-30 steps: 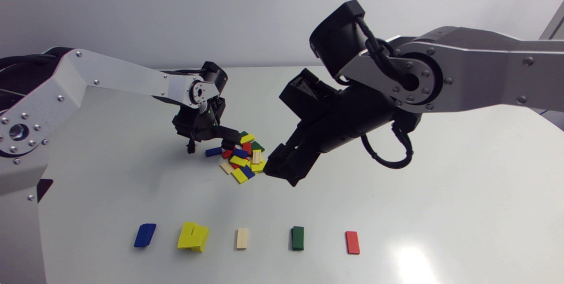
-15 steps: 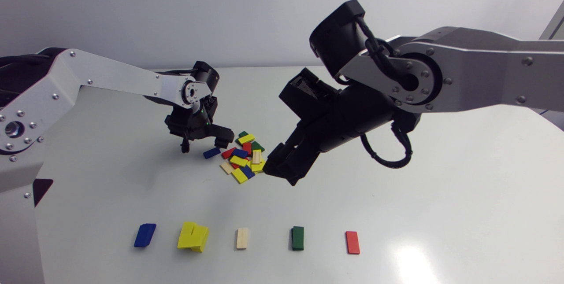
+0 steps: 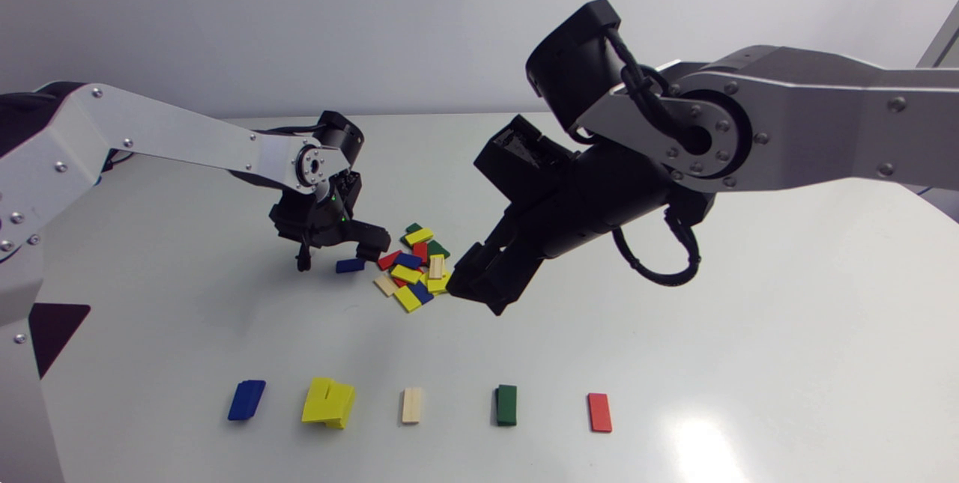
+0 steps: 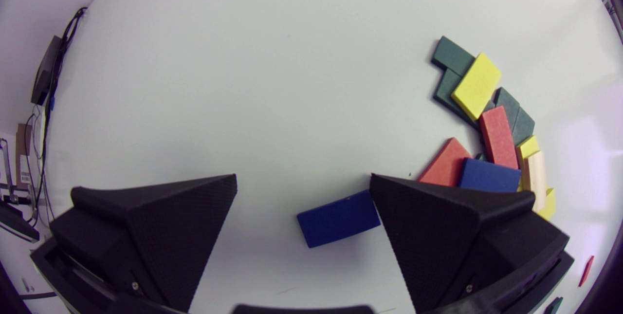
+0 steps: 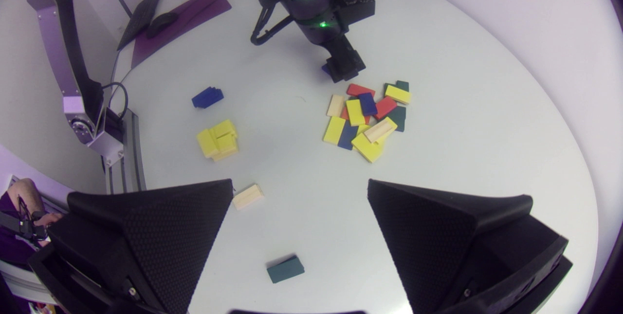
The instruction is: Take domino bricks one by one from the mixed stack on the table and place each onto the existing stack of the same color.
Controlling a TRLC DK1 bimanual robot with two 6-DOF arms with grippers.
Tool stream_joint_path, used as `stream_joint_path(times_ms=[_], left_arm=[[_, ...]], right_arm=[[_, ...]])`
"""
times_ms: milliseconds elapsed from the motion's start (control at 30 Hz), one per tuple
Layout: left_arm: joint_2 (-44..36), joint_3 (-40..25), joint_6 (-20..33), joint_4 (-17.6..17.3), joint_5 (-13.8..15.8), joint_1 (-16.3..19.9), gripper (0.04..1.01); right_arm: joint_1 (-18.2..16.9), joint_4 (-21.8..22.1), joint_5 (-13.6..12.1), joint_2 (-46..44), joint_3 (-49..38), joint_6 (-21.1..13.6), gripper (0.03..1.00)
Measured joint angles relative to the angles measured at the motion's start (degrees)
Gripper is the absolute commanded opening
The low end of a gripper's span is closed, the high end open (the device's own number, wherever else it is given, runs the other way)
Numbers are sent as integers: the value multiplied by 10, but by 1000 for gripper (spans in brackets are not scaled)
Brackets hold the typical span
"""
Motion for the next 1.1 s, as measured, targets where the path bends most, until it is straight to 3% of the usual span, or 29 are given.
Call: stream_joint_path(times_ms=[400,633,933,1100], left_arm=[[-42,-58,0,-7,0,-5,974],[-44,-59,1,-11,7,-18,941],[-42,-32,20,-33,83,15,939],[-39,-8,36,-46,105,45,939]], right_arm=[[1,2,0,0,0,0,970],[1,3,0,0,-5,0,970],[1,4,0,0,-12,0,970],[1,4,0,0,-12,0,970]])
